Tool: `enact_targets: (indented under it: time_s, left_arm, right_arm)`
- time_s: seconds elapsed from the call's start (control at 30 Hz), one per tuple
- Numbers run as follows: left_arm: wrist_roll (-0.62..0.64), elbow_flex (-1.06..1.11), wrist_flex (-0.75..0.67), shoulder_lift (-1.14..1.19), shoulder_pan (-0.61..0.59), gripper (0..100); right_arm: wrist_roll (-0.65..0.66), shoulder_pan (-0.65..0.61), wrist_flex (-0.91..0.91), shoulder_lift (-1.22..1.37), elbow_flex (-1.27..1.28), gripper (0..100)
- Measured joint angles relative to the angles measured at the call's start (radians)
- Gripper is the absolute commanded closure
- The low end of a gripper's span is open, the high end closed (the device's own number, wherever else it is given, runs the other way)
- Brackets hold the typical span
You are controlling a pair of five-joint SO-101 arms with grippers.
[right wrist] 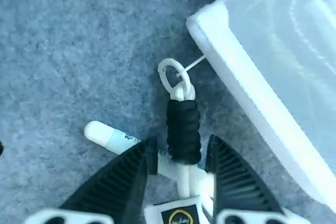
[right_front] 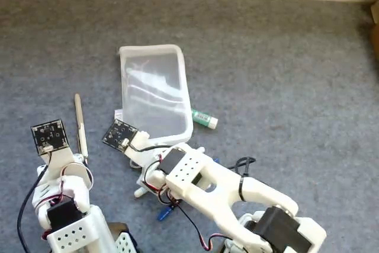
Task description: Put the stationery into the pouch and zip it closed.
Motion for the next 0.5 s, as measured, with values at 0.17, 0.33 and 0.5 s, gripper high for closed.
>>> enact_targets:
  time_s: [0.17,0.33,0.5]
  left_arm:
    - [0.000,0.000,0.000,0.000,0.000,99]
    - [0.000,0.000,0.000,0.000,0.000,99]
    - [0.000,0.000,0.000,0.000,0.000,99]
  right_arm:
    - [0.000,0.000,-0.003,0.006,0.000,85.1]
    - [0.000,0.000,-0.005,0.006,0.000,94.8]
    - [0.000,0.000,-0.005,0.006,0.000,99.3]
